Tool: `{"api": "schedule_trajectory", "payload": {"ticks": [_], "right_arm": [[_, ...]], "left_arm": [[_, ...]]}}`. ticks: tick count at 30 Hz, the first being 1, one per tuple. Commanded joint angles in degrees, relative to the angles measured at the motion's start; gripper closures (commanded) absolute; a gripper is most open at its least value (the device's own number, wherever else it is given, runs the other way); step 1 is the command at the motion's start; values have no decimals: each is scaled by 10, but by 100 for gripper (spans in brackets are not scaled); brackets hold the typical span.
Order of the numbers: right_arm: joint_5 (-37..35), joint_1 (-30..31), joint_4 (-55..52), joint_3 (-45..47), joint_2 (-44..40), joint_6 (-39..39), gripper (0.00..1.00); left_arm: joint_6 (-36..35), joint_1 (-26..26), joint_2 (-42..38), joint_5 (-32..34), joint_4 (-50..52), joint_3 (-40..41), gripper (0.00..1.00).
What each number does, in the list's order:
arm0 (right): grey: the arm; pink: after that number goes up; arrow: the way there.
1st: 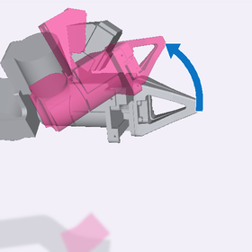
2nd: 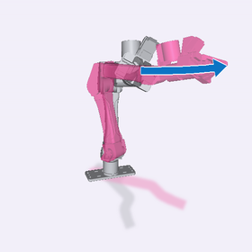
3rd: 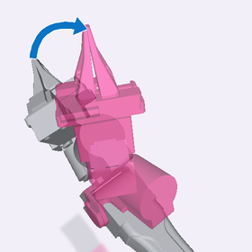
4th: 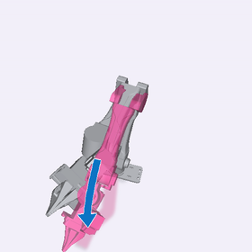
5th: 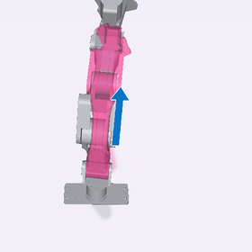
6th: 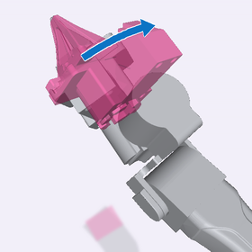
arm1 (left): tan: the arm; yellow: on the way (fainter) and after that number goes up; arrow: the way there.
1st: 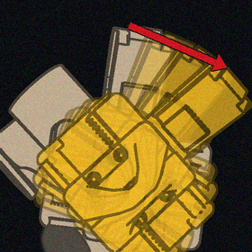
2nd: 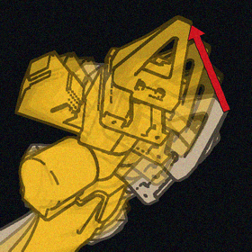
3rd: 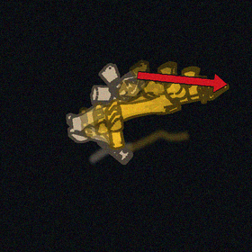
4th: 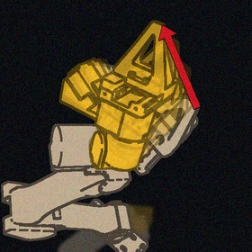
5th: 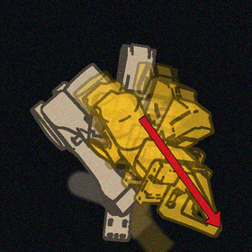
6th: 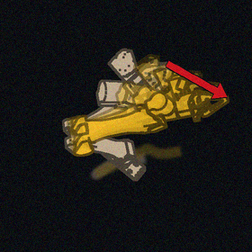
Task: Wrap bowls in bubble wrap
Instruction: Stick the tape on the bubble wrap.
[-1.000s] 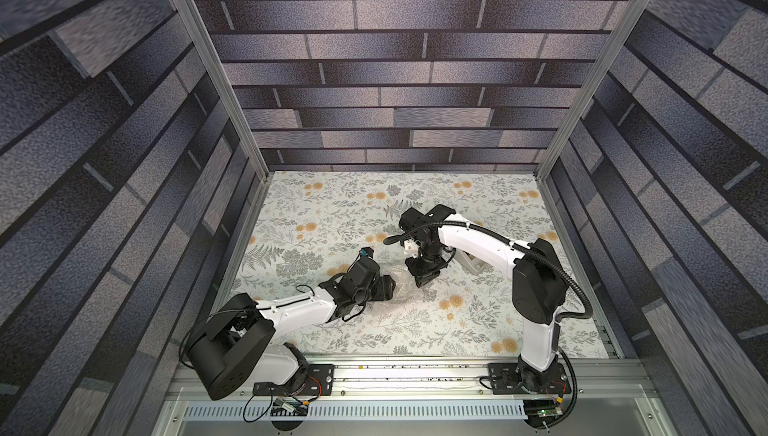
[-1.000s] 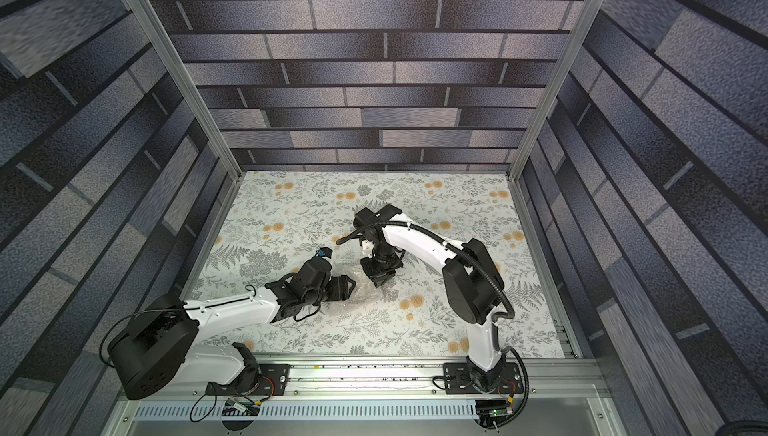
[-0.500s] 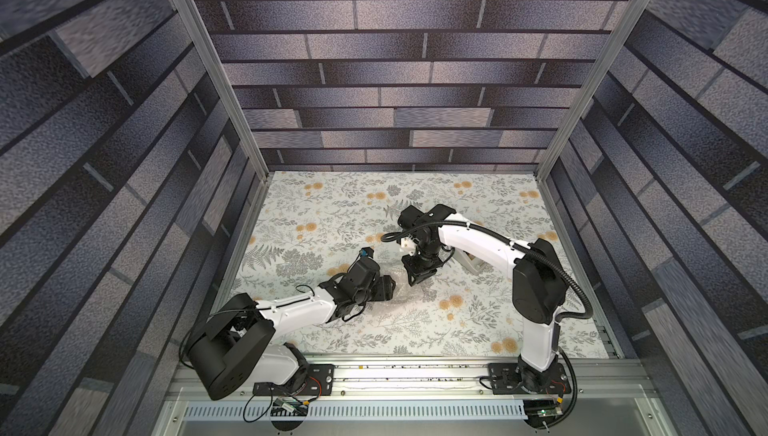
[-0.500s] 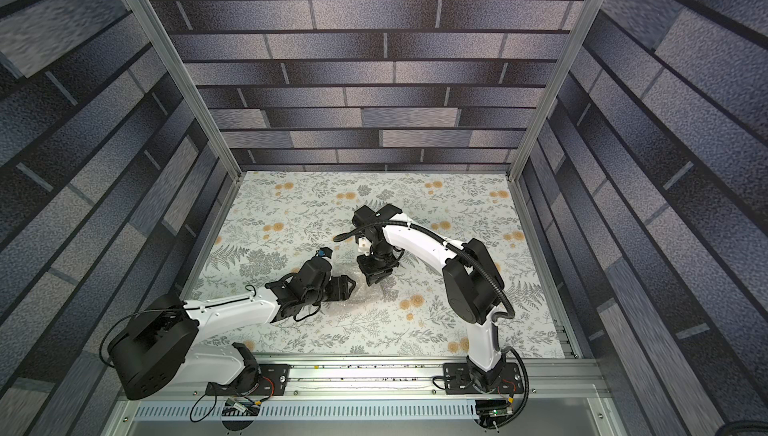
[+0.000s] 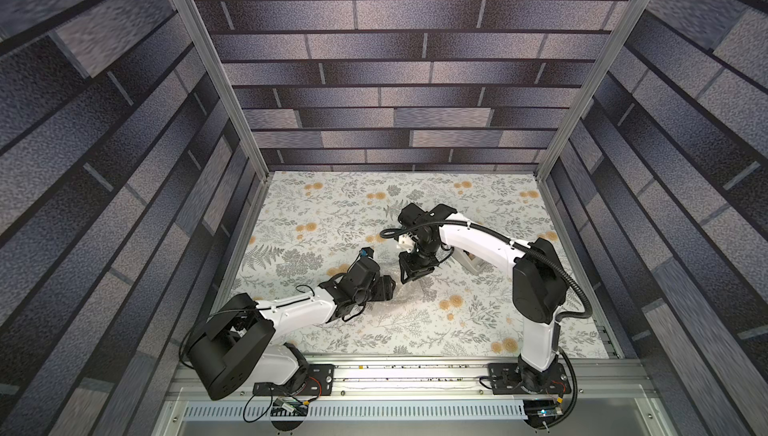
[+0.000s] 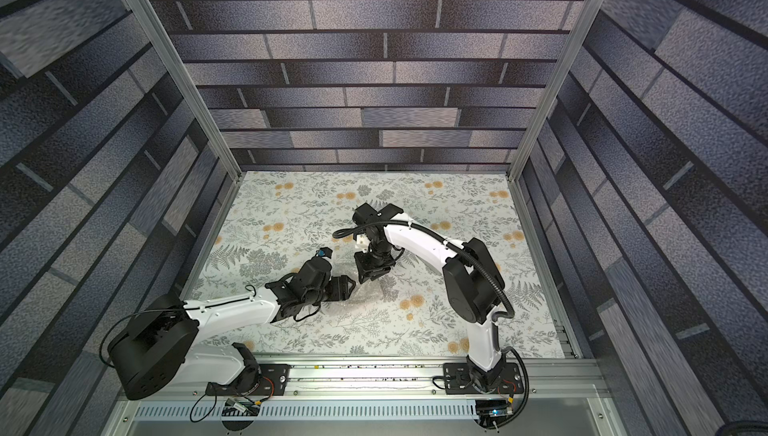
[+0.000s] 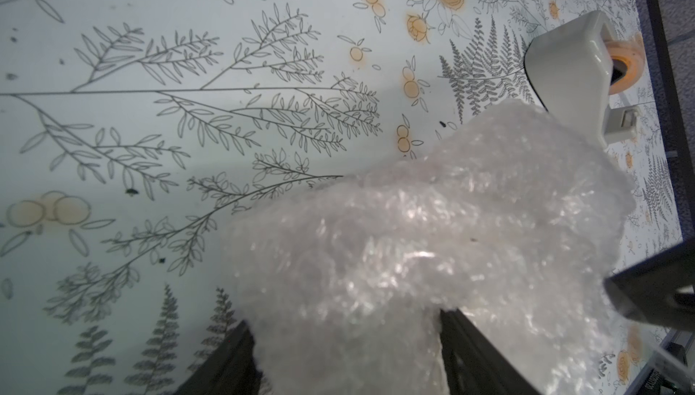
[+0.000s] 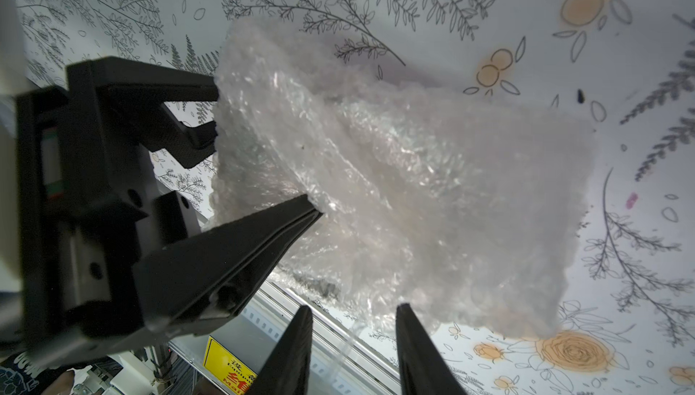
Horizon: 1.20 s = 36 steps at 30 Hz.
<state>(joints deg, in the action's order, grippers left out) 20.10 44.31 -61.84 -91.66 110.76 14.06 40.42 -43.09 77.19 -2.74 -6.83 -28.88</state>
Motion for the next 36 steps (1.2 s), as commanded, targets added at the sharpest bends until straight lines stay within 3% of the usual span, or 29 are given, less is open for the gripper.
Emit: {"api": "schedule_trajectory", "payload": {"ticks": [1,9,36], "right_arm": [[15,-5,13,8,4,5,57],[42,-10,33,15,-2,14,44],[84,-14,33,15,-44,23,43]], "left_arm": [[-16,-5,-1,5,18,0,26],[-16,-6,0,5,19,-2,27],[-18,-8,8,4,18,-9,26]]}}
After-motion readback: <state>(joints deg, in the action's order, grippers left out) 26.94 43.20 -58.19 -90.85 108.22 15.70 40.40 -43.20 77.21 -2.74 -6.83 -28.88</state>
